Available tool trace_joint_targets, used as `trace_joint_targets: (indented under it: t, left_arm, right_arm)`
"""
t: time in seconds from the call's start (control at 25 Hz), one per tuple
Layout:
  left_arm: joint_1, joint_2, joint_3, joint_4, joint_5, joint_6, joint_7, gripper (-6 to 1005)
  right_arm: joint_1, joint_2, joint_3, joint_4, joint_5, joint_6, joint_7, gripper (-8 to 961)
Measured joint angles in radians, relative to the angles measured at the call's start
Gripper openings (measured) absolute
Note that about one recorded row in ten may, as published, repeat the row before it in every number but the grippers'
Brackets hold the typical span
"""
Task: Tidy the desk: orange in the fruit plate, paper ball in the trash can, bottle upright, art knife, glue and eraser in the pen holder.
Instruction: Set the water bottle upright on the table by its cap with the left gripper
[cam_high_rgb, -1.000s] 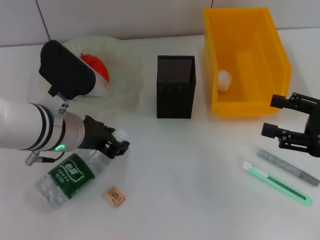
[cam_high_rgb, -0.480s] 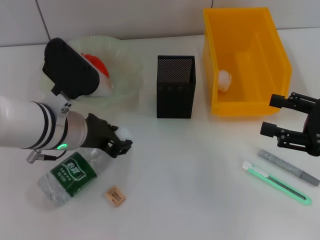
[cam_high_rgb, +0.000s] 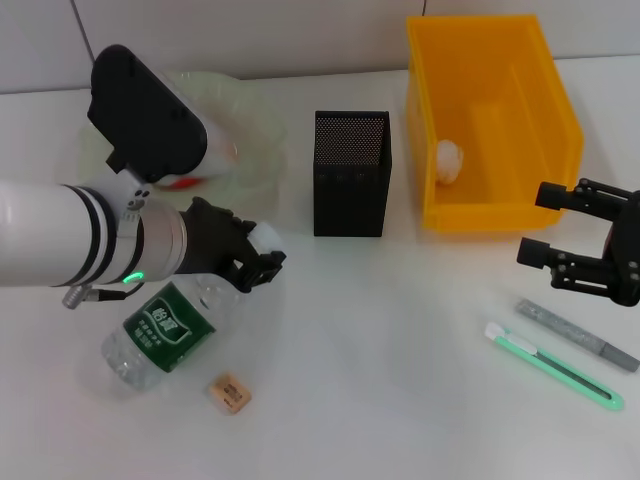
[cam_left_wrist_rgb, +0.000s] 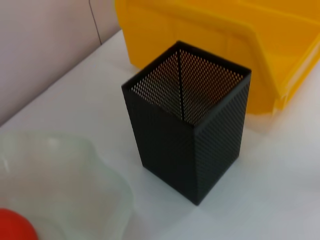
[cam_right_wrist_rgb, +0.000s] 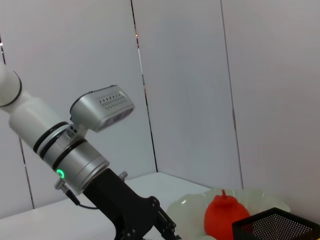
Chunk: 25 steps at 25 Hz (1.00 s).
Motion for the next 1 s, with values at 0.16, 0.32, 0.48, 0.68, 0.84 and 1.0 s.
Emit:
trace_joint_targets:
  t: [0.16, 0.32, 0.48, 0.68, 0.84, 1.0]
  left_arm:
    - [0.029, 0.002, -0.006, 0.063, 0.000, 0.004, 0.000, 444]
    - [0.070, 0.004, -0.009, 0.137, 0.000, 0.000, 0.001, 443]
    - [0.109, 0.004, -0.009, 0.195, 0.000, -0.003, 0.003, 443]
    - [0.137, 0.006, -0.011, 0.230, 0.000, -0.004, 0.004, 443]
    - [0.153, 0.006, -0.011, 0.260, 0.000, -0.004, 0.004, 443]
    - [0.162, 0.006, -0.011, 0.279, -0.001, -0.004, 0.004, 443]
  right_arm:
    - [0.001, 0.000, 0.000, 0.000, 0.001, 0.000, 0.001, 754]
    - [0.000, 0.000, 0.003, 0.000, 0.001, 0.000, 0.001, 753]
    - [0.000, 0.000, 0.023, 0.000, 0.002, -0.003, 0.002, 753]
    - [-0.002, 0.000, 0.038, 0.000, 0.009, -0.012, 0.001, 753]
    - [-0.006, 0.000, 0.038, 0.000, 0.013, -0.012, 0.001, 753]
    - [-0.010, 0.000, 0.038, 0.000, 0.013, -0.013, 0.001, 753]
